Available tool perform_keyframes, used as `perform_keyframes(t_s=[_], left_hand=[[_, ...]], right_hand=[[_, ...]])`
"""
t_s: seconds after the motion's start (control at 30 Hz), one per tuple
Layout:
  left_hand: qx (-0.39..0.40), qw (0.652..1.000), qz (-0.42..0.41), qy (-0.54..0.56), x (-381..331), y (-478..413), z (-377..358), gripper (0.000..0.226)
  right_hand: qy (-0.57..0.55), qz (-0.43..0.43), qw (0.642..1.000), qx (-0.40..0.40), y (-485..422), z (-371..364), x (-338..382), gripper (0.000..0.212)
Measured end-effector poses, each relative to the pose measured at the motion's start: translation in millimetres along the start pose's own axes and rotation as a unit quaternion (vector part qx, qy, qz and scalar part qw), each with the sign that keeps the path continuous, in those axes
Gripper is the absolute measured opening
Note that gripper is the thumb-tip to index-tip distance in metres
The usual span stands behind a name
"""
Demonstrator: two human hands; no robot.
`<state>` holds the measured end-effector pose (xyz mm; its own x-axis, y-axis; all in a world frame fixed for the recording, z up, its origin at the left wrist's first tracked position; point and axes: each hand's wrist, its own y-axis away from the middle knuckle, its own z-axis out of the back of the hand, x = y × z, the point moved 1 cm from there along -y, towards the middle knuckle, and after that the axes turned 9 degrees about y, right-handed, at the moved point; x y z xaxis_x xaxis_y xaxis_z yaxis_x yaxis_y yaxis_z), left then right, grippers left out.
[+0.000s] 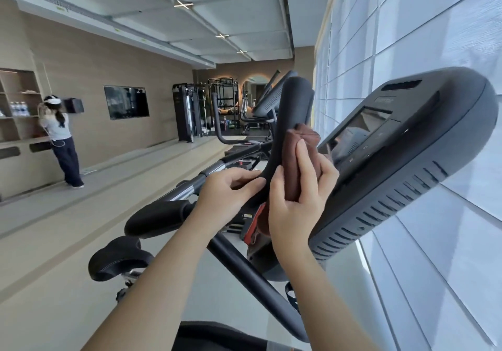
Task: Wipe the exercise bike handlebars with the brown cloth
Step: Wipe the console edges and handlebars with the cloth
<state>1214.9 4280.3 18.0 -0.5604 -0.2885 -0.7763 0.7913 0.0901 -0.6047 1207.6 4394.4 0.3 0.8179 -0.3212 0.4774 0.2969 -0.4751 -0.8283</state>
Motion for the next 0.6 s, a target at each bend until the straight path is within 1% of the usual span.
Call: perform_keyframes(t_s=[0.1,0.17,0.23,0.37,0.5,0.6], left_hand=[[-0.006,1.000,0.008,0.001,-1.2,1.6,-0.7,0.023],[-0.007,1.000,0.012,0.016,-2.2,3.6,-1.1,0.031],[-0.013,1.000,0.014,0.020,-2.8,4.7,-1.6,0.033],[-0.024,1.000,0.020,-0.004,-4.5,3.1,-2.7,0.028],[-0.031,0.999,0.016,-0.022,-6.7,4.4,-3.9,0.023],[-0.031,0.999,0.032,-0.012,-10.3,4.9,-5.0,0.013]], right_hand=[[-0.020,0.005,0.998,0.054,-7.7,14.8,-6.0,0.041],[-0.035,-0.005,0.998,0.057,-30.6,21.6,-8.7,0.040],[-0.050,-0.006,0.998,0.046,-56.8,18.1,-6.7,0.040],[-0.090,-0.013,0.993,0.076,-76.7,-3.5,-1.8,0.044],[-0.107,-0.013,0.992,0.060,-65.8,-7.1,-9.3,0.043],[-0.112,-0.023,0.992,0.059,-51.2,-6.3,-14.3,0.043]])
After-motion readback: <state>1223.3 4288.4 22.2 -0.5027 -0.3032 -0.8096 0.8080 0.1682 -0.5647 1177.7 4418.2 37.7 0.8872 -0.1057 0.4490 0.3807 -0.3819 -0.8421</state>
